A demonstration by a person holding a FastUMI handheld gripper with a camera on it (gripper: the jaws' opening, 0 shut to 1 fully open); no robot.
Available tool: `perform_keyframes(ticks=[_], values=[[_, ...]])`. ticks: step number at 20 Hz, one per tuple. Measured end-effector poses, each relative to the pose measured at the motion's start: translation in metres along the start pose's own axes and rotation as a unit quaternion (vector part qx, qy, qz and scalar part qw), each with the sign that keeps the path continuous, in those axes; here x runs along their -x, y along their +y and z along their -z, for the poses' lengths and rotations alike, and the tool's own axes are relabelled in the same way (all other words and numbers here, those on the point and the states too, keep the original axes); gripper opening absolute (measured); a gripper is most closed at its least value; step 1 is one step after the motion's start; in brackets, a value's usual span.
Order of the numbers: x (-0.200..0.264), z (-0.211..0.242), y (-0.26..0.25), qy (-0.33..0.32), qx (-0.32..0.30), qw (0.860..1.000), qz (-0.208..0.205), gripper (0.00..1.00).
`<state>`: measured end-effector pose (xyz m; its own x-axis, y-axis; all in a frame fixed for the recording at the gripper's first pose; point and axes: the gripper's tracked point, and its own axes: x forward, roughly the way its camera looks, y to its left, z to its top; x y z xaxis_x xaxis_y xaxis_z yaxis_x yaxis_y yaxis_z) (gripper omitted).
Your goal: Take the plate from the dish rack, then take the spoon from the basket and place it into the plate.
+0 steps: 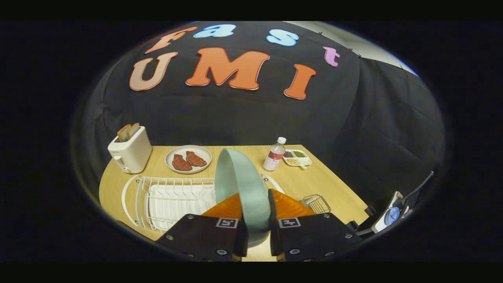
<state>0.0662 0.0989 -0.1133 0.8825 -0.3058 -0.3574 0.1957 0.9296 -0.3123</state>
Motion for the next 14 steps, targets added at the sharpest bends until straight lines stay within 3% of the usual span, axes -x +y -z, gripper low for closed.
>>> perform_keyframes(ticks=[14], values=[[0.080,0.104,-0.044,0.075,-0.149,0.984,-0.055,0.23]])
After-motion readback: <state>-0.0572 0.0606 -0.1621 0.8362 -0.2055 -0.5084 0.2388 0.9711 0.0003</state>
